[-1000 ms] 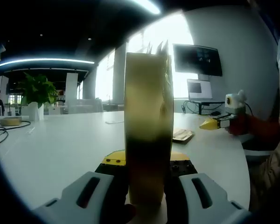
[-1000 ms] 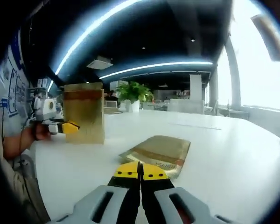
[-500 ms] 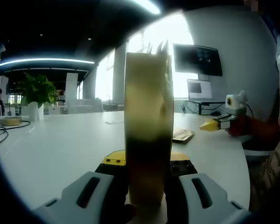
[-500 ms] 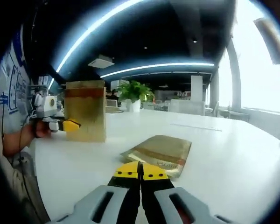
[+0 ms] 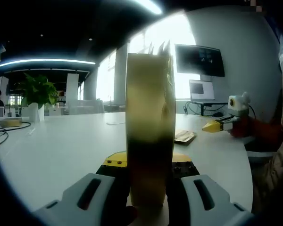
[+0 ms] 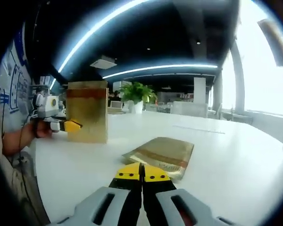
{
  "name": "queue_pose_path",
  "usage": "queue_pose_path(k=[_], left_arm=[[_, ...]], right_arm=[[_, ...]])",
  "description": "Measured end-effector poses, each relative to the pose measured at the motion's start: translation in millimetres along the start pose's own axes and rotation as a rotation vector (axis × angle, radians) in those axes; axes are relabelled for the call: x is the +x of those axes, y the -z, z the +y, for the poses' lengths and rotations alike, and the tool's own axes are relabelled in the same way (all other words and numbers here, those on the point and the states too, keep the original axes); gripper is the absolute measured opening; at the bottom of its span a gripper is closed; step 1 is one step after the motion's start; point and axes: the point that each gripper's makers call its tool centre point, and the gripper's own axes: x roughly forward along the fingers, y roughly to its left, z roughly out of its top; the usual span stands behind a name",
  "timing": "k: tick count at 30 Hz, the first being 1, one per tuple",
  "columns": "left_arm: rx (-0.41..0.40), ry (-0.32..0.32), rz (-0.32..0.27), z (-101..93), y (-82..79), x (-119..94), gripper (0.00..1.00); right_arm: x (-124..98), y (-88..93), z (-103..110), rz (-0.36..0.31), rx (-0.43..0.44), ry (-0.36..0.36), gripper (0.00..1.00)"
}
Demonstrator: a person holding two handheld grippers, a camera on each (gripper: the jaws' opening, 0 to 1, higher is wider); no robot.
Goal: Extract single mask from mask box in order stack masks on table
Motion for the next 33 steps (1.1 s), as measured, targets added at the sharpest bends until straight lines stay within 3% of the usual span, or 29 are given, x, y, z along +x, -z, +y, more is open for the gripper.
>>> queue_pose_path(k=[33], left_arm=[[-0.001,-0.001,0.0,0.9,0.1,-1.3,0.19]], right_arm=[[-0.7,-2.5,4.1,-0.007,-0.04,-0.01,0.0]])
